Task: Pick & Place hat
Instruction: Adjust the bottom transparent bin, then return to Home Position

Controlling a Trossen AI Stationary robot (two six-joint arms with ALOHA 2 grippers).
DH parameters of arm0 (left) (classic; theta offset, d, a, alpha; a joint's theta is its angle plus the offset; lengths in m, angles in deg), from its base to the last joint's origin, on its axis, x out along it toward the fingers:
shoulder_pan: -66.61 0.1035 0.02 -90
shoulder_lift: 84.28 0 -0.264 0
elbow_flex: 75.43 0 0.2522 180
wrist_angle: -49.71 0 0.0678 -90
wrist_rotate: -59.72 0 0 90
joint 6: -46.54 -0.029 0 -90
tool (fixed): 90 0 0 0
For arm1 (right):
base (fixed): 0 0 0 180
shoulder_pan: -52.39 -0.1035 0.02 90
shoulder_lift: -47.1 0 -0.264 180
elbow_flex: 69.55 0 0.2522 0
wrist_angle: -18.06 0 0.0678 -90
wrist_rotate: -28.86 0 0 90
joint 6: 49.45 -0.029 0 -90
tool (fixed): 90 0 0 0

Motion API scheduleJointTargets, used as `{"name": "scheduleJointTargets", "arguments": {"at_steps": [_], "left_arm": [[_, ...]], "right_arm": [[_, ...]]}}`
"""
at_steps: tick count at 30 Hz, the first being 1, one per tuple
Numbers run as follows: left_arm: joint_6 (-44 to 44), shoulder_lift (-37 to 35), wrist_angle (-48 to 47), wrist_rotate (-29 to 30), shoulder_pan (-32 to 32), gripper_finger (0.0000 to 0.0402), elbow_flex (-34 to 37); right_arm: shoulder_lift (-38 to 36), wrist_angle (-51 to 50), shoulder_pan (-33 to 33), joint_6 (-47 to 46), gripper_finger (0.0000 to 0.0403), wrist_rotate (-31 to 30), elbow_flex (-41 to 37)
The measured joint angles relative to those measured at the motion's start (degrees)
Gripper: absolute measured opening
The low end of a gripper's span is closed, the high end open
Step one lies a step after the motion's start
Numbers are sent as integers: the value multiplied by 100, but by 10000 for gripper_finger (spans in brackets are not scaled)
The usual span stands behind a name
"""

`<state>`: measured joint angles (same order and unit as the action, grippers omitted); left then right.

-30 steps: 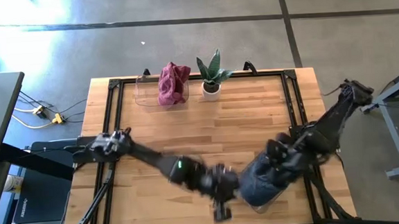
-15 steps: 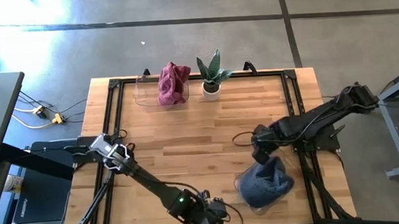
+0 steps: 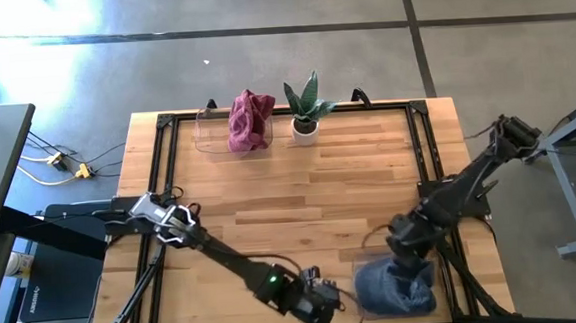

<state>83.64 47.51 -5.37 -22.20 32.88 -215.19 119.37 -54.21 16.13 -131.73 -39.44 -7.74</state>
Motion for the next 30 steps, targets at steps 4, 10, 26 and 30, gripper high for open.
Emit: {"name": "scheduleJointTargets", "arguments": {"at_steps": [4,10,26,30], "left_arm": [[-114,-20,108,-63,84,0,-15],[27,-15,-136,-137,112,0,-18],[-837,-1377,-618,1953,-387,0,162],[-1095,-1832,-124,1837,-411,0,795]], "right_arm": [[0,65,-638,-661,0,-125,26],[-28,-903,-1296,-1672,0,-1711,935],[-22,5528,-2381,4056,4,-7574,1745],[-24,6604,-2329,4807,2,-7023,1625]]}}
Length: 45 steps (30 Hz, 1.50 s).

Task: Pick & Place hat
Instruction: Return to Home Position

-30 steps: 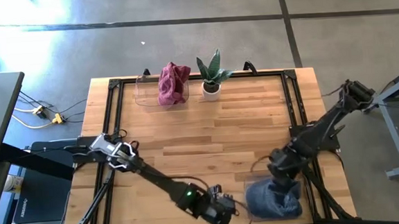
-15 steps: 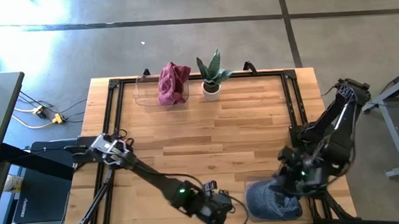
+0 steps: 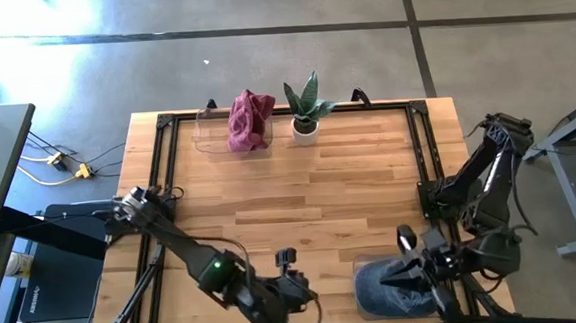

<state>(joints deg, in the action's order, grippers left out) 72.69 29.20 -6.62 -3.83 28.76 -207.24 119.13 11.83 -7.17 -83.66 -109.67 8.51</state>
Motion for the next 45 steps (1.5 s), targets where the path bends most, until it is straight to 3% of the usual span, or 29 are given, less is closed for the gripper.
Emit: {"name": "scheduleJointTargets", "arguments": {"at_steps": [4,11,14,18,22,27,33,38,45], "left_arm": [[-305,-645,1448,-511,-4,0,1175],[-298,-1795,4053,-550,0,0,3298],[-293,-2256,4603,-439,60,0,3915],[-48,-2806,4649,-232,173,0,4508],[51,-3245,4722,283,185,0,4806],[153,-3518,4480,734,184,0,4929],[179,-3569,4367,1179,231,0,4929],[328,-3567,4371,1277,419,0,4929],[416,-3565,4488,1167,666,0,4929]], "right_arm": [[11,269,108,-234,2,706,-282],[-3,1331,917,-582,1,1710,-1267],[-160,1397,1482,-382,1,2299,-1548],[-731,1402,2235,218,2,3103,-1888],[-1742,1367,2879,775,1,3722,-2403],[-3312,1283,3327,994,1,3752,-3434],[-4869,1268,3658,314,1,3566,-4892],[-5539,1302,3873,459,0,3608,-5716],[-5792,1336,4084,1700,0,3377,-6250]]}}
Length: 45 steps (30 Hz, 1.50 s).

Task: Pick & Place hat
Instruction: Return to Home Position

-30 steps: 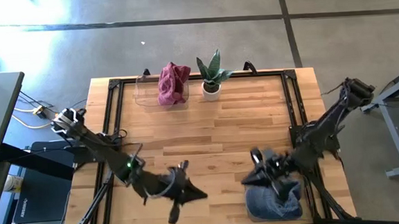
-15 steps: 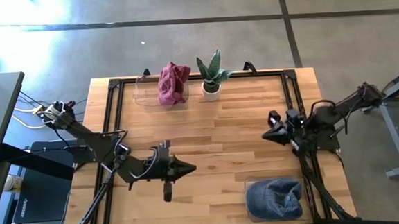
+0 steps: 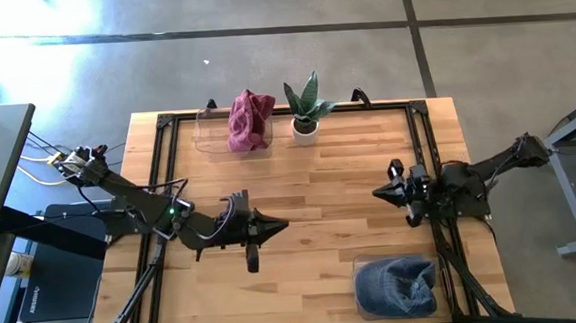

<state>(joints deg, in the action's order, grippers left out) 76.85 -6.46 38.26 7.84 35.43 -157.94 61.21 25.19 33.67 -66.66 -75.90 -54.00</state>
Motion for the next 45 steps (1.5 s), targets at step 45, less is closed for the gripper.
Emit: {"name": "scheduleJointTargets", "arguments": {"at_steps": [45], "left_arm": [[-2515,-1534,-1462,-2221,378,0,449]], "right_arm": [[60,-1182,1836,566,0,487,-123]]}}
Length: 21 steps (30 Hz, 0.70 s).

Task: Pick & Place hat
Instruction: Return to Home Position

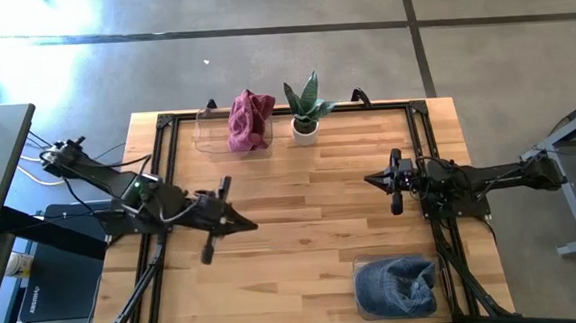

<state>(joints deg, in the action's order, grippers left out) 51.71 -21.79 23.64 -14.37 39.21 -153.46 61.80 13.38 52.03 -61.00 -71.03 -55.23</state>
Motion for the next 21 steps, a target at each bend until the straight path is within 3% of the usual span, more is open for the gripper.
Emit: {"name": "scheduleJointTargets", "arguments": {"at_steps": [10,21], "left_arm": [[84,-1071,1994,769,12,0,2102],[33,-1074,2331,574,5,0,2384]], "right_arm": [[-45,-16,0,1,0,-2,-2],[-1451,-91,155,3,0,-68,-2]]}}
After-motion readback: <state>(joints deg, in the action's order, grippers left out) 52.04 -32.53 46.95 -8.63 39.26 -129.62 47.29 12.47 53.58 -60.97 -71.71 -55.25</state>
